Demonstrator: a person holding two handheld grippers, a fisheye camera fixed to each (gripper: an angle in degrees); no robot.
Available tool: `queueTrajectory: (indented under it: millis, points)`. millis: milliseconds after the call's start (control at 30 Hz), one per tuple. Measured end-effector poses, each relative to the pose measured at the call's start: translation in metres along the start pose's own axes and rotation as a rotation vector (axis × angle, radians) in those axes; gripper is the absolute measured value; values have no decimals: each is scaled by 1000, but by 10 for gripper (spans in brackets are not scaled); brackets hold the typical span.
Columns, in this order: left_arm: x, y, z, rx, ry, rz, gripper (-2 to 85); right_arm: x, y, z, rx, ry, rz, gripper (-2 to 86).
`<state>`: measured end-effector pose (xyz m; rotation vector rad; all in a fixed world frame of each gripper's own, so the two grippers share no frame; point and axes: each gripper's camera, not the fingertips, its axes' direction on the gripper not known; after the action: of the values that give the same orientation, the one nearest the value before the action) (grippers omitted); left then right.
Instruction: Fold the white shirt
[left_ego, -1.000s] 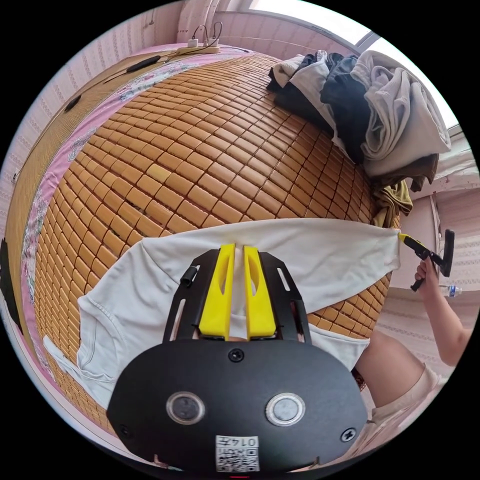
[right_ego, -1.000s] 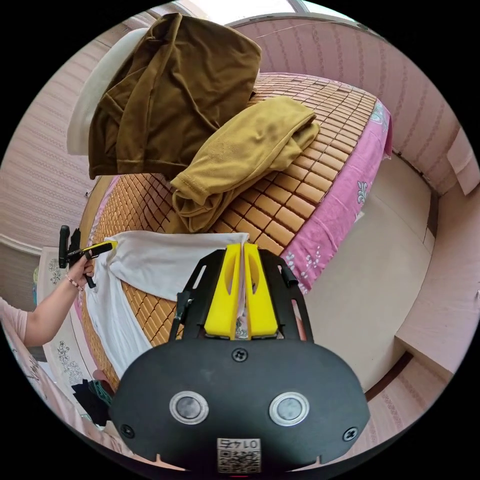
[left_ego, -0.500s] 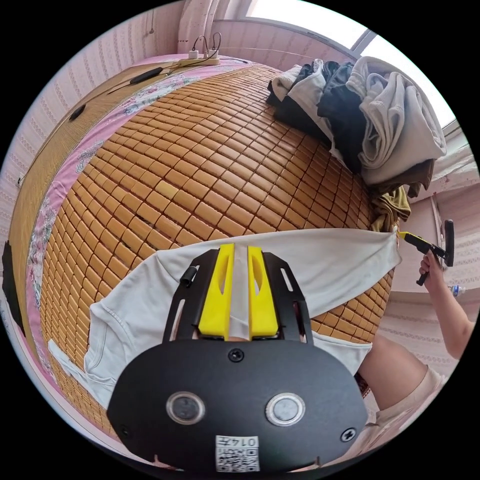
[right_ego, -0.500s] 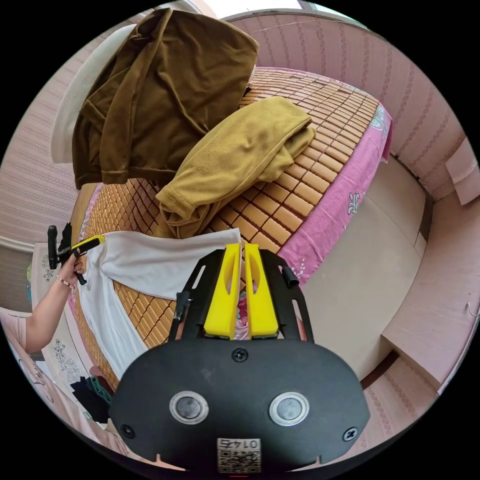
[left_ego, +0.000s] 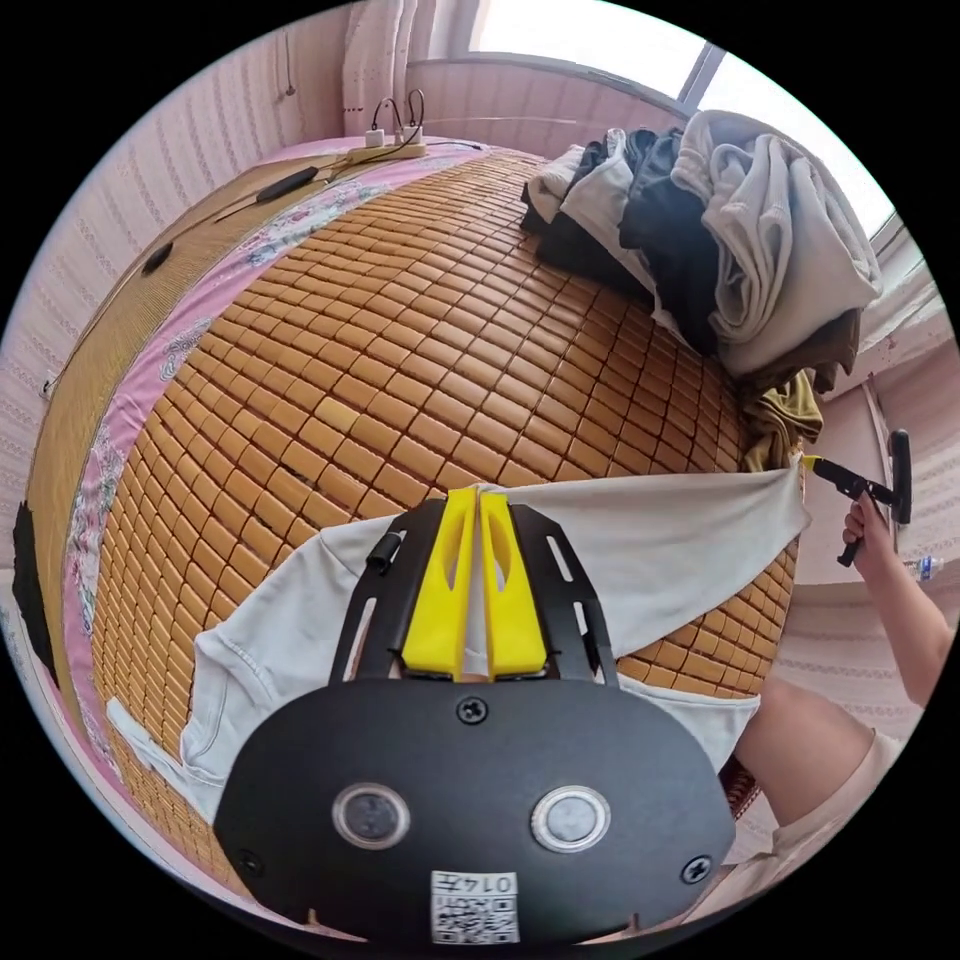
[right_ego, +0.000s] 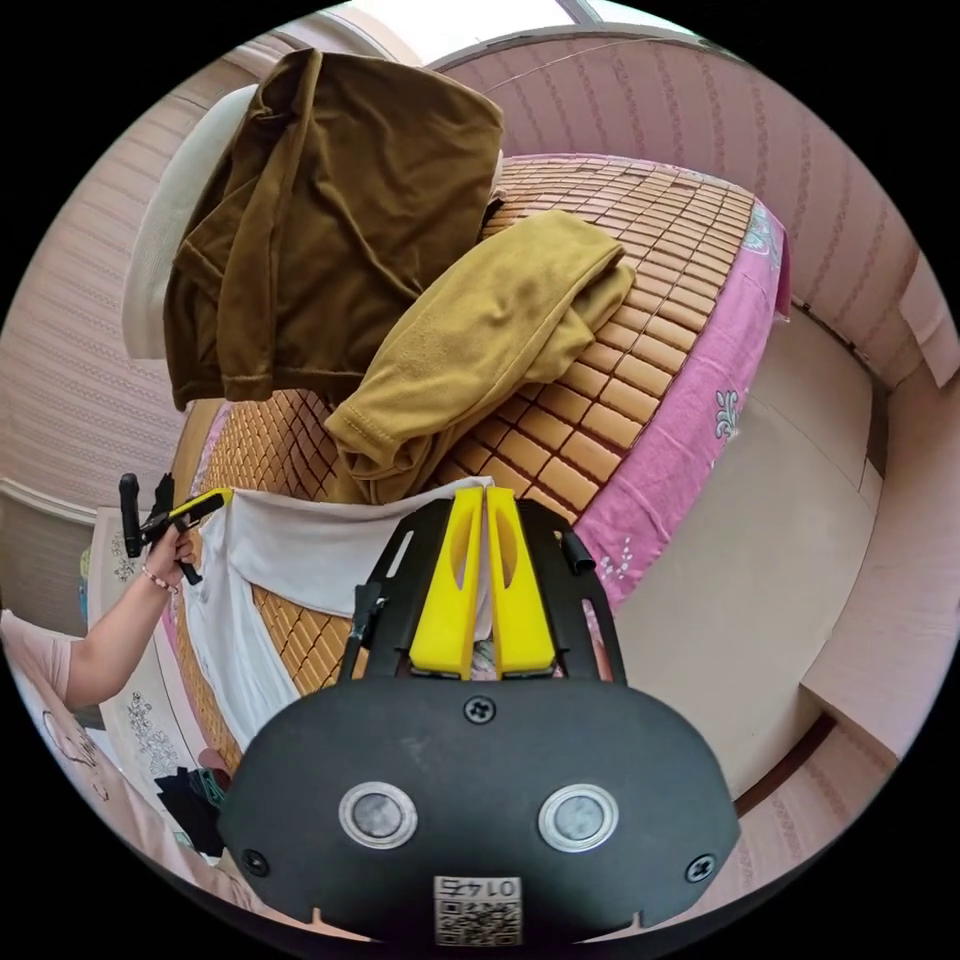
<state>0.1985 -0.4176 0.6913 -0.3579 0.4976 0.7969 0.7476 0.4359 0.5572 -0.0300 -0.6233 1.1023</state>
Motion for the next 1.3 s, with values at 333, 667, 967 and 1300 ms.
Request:
queueTrajectory:
  millis: [333, 667, 967, 1300]
  points:
    - [-4, 41, -30, -2, -43, -13, 55, -3, 5, 61, -15, 81, 7, 5]
    - [37, 141, -46, -112, 134, 43, 64, -13, 36, 193, -193, 108, -177, -3]
    - [34, 221, -91, 18, 150, -69, 63, -19, 29, 291, -264, 313, -333, -5]
    - [-23, 472, -206, 132, -51, -651, 60, -209, 45, 421, -294, 69, -883, 5]
